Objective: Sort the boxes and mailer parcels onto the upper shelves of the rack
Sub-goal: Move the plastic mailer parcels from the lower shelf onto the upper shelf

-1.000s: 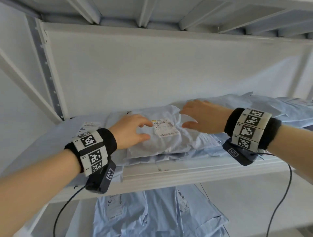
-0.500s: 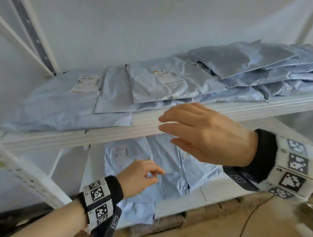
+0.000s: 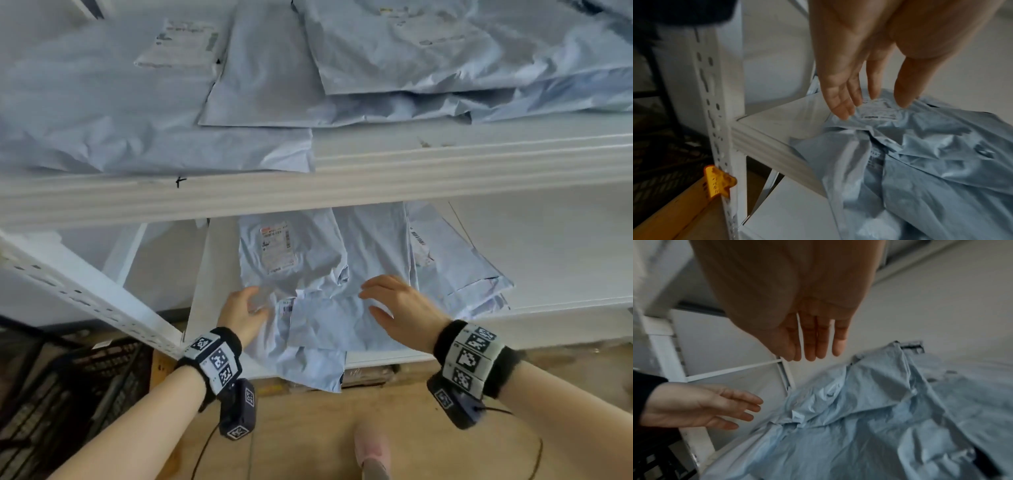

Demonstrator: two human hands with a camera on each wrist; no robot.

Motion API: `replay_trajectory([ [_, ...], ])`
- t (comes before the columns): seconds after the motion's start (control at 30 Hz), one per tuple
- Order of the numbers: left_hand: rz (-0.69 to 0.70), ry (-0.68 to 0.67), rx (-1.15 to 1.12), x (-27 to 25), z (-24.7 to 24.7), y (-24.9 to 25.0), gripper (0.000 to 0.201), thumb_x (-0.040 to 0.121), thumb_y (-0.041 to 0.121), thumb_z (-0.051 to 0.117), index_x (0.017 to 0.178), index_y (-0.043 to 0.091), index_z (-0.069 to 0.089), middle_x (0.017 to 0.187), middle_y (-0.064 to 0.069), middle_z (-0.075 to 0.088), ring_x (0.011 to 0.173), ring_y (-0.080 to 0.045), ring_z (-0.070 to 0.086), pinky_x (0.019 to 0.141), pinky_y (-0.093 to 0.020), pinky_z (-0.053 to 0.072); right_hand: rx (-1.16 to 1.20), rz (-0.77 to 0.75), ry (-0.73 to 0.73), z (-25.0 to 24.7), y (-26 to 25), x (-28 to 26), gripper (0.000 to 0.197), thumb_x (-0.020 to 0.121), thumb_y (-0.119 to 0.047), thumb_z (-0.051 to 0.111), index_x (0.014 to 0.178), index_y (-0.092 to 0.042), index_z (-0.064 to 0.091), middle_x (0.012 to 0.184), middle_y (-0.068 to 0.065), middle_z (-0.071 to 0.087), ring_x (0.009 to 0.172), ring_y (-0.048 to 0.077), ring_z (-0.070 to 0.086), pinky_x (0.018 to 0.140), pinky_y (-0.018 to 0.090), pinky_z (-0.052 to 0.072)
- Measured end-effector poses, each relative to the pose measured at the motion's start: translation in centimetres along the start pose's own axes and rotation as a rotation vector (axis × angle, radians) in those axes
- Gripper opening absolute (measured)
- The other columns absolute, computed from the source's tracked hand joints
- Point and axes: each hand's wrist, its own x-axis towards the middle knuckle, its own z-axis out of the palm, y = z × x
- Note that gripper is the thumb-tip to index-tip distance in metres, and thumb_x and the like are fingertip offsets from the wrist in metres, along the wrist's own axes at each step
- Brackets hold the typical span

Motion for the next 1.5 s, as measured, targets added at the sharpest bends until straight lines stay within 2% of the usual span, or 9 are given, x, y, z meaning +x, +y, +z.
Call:
replay_trajectory([
  [0.27,-0.297,0.126,-0.116,6.2,0.5,-1.3,0.05,0.091,0.028,0.06,0.133,0.006,0.041,0.132,-0.017,0.05,0.112,-0.031,0.052,0.09,-0.038,0.042,0.279,0.333,-0.069,3.7,3.4,8.3,0.043,0.092,-0.014,0.058,0.134,-0.012,0.053,0.137,0.008,0.049,0.12,0.026,0.054,0.1,0.031,0.043],
  [0.47,-0.405,0.119,-0.209,9.3,0.5,-1.3,0.065,0.092,0.027,0.058,0.146,0.008,0.028,0.148,-0.013,0.039,0.13,-0.032,0.044,0.098,-0.036,0.038,0.502,0.556,-0.067,4.7,5.3,12.4,0.049,0.089,-0.016,0.06,0.136,-0.016,0.047,0.125,0.002,0.06,0.103,0.017,0.059,0.082,0.024,0.044],
  [0.63,-0.408,0.086,-0.233,10.0,0.7,-0.5,0.045,0.086,0.015,0.066,0.128,0.005,0.053,0.124,-0.013,0.06,0.11,-0.031,0.059,0.089,-0.037,0.05,0.816,0.625,-0.102,4.7,6.1,14.2,0.052,0.09,-0.008,0.061,0.138,-0.005,0.039,0.128,0.013,0.057,0.087,0.035,0.069,0.085,0.046,0.057],
  [0.8,-0.431,0.069,-0.4,8.8,0.2,0.9,0.031,0.081,-0.001,0.061,0.111,0.003,0.059,0.107,-0.017,0.065,0.097,-0.035,0.064,0.085,-0.044,0.054,0.948,0.622,-0.086,3.1,6.1,14.7,0.026,0.091,-0.009,0.063,0.115,0.0,0.058,0.087,0.018,0.068,0.049,0.021,0.062,0.061,0.033,0.06],
  [0.97,-0.38,-0.1,-0.487,5.3,0.3,1.0,0.046,0.075,-0.015,0.051,0.117,0.004,0.059,0.11,-0.016,0.067,0.106,-0.036,0.062,0.094,-0.053,0.05,1.111,0.638,-0.195,1.8,7.0,12.6,0.021,0.089,-0.009,0.066,0.109,-0.003,0.063,0.105,0.017,0.069,0.086,0.032,0.066,0.083,0.042,0.058],
  [1.1,-0.34,-0.127,-0.547,2.6,1.3,0.5,0.053,0.075,-0.019,0.048,0.113,0.015,0.061,0.103,-0.008,0.07,0.104,-0.03,0.064,0.079,-0.039,0.053,1.086,0.562,-0.356,1.1,8.3,10.6,0.022,0.09,-0.014,0.065,0.11,-0.006,0.065,0.106,0.009,0.073,0.09,0.021,0.071,0.07,0.027,0.058],
  [1.23,-0.327,-0.153,-0.433,0.5,2.6,0.0,0.054,0.074,-0.015,0.051,0.118,0.015,0.059,0.109,-0.015,0.066,0.104,-0.031,0.061,0.089,-0.048,0.052,1.131,0.613,-0.339,0.9,9.2,10.9,0.028,0.092,-0.017,0.063,0.115,-0.003,0.065,0.104,0.009,0.071,0.08,0.016,0.068,0.062,0.022,0.055],
  [1.37,-0.291,-0.182,-0.403,-0.6,3.5,0.0,0.046,0.075,-0.014,0.059,0.105,0.021,0.059,0.091,-0.003,0.071,0.084,-0.016,0.067,0.065,-0.026,0.053,1.097,0.638,-0.381,1.1,9.7,11.7,0.034,0.088,-0.013,0.067,0.12,-0.002,0.061,0.116,0.01,0.07,0.105,0.025,0.067,0.093,0.036,0.053],
  [1.5,-0.318,-0.256,-0.66,-0.8,3.6,0.5,0.032,0.085,-0.001,0.062,0.113,0.014,0.063,0.105,-0.006,0.073,0.099,-0.022,0.069,0.092,-0.04,0.051,1.073,0.618,-0.425,0.7,9.5,11.2,0.035,0.086,-0.009,0.068,0.121,-0.008,0.06,0.117,0.006,0.07,0.107,0.023,0.067,0.094,0.037,0.053],
])
